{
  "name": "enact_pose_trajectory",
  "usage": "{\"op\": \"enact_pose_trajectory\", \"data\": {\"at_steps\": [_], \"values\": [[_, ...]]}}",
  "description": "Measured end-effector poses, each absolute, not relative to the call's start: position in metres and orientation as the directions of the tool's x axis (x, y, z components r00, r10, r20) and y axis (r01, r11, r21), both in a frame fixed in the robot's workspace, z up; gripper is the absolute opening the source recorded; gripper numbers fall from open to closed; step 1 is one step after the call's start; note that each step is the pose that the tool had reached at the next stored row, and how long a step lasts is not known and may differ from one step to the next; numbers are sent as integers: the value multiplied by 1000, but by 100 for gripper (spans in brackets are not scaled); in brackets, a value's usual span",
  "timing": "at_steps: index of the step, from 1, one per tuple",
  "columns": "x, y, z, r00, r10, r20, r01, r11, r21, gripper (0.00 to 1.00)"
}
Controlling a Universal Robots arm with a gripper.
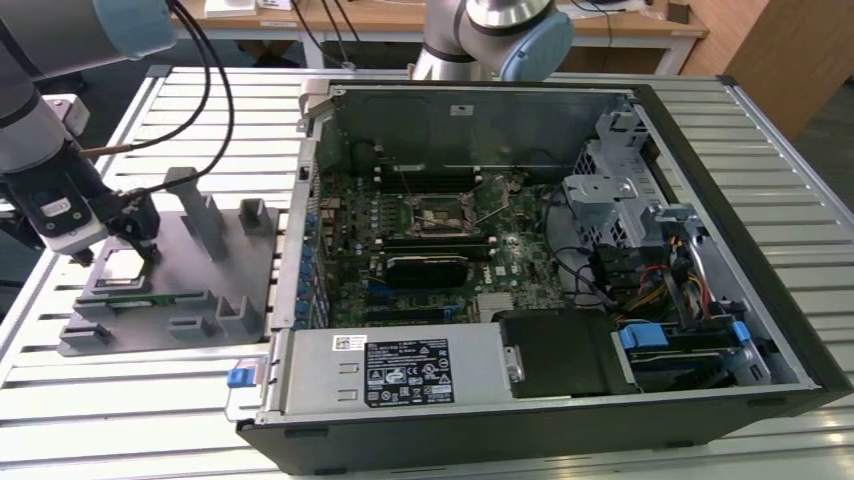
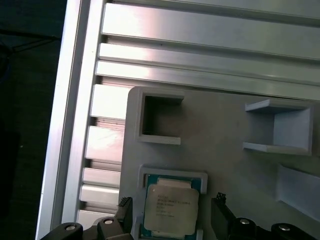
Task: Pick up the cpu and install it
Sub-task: 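Pick up the cpu and move it towards the insertion slot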
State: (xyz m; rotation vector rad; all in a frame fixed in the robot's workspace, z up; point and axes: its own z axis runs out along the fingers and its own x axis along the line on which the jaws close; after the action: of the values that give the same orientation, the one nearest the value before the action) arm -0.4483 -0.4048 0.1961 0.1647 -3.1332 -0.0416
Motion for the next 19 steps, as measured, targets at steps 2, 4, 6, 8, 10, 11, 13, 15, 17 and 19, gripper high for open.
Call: {"op": "enact_pose_trajectory", "data": {"at_steps": [2,4,6,8,10,11,13,15,17,19], "values": [[-448,-405,194,-995,-104,2,-104,994,27,72],[-448,-405,193,-995,-104,2,-104,994,27,72],[-448,-405,191,-995,-103,2,-103,994,27,72],[-448,-405,189,-995,-103,2,-103,994,27,72],[-448,-405,188,-995,-102,2,-102,994,27,72],[-448,-405,188,-995,-102,2,-102,994,27,72],[-448,-405,187,-995,-101,3,-101,995,27,72],[-448,-405,187,-995,-101,2,-101,995,27,70],[-448,-405,186,-995,-101,2,-101,995,27,64],[-448,-405,186,-995,-100,3,-100,995,26,64]]}}
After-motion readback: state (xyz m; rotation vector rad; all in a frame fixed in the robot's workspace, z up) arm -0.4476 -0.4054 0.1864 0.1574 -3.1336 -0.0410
